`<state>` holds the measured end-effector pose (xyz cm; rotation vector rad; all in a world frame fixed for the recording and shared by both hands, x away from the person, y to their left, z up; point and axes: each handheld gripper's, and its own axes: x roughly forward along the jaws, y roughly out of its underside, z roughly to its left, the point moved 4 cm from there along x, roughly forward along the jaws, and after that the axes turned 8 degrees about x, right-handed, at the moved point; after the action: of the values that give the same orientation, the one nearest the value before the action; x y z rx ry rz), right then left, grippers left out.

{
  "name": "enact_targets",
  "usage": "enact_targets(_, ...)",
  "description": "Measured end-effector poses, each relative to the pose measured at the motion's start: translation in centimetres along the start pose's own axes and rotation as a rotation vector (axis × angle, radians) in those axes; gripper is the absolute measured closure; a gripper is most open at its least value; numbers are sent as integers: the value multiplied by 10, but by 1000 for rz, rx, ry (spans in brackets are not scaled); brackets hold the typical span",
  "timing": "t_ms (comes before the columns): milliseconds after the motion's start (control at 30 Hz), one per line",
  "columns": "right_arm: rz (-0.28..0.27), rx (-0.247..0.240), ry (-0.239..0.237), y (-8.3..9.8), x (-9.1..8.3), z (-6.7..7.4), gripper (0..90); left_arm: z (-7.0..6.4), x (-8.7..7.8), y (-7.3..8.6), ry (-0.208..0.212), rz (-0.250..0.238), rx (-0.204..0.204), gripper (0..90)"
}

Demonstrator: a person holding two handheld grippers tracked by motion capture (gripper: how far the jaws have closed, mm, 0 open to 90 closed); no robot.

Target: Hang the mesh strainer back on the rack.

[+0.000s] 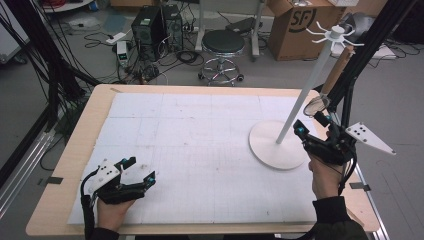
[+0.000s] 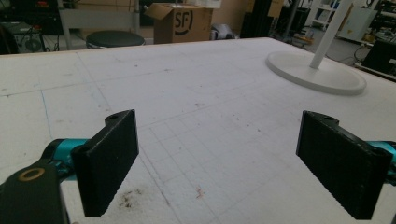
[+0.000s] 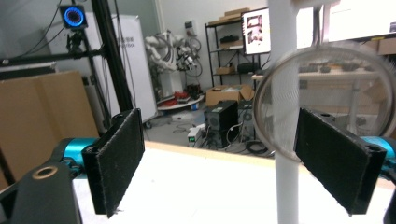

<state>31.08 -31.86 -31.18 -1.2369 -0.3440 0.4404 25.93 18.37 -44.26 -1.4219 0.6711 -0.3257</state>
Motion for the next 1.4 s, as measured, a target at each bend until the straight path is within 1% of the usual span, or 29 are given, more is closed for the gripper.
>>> enact_targets(100,30,2,-4,11,-1,2,149,-1,-2,-1,0,-11,0,135)
enact_targets(167,43,-2,-17,19,-3,5,149,-1,-2,-1,1,-12,1,135)
enact_targets(267,75,-9,-24,32,-5,9,150,-1,1,-2,6,-16,-3,135)
enact_targets(333,95,-20,-28,38,-4,10,150,-1,2,-2,11,-14,-3,135)
enact_targets(367,111,-30,-34,42,-4,11,150,-1,3,-2,15,-16,-3,135)
enact_targets(433,140,-35,-53,48,-1,11,149,-2,5,-3,19,-13,3,135)
enact_targets(467,148,-45,-49,51,0,11,149,-3,6,-2,19,-7,3,135)
enact_targets(533,172,-45,-60,57,2,13,149,-3,7,-2,22,-8,9,135)
enact_targets(700,194,-46,-78,69,4,16,149,-3,5,-2,23,-9,10,135)
enact_targets(833,202,-35,-89,77,2,18,149,-3,5,-2,26,-11,8,135)
enact_targets(1133,237,-33,-97,93,1,18,149,-4,6,-2,26,-11,6,135)
enact_targets(1200,240,-40,-97,96,1,17,149,-4,6,-2,29,-10,7,135)
enact_targets(1267,258,-36,-97,100,0,18,148,-4,6,-2,30,-8,10,135)
enact_targets(1300,261,-44,-98,101,0,18,148,-4,6,-2,31,-10,10,135)
enact_targets(1400,272,-42,-107,107,-1,17,146,-5,7,-2,34,-10,10,134)
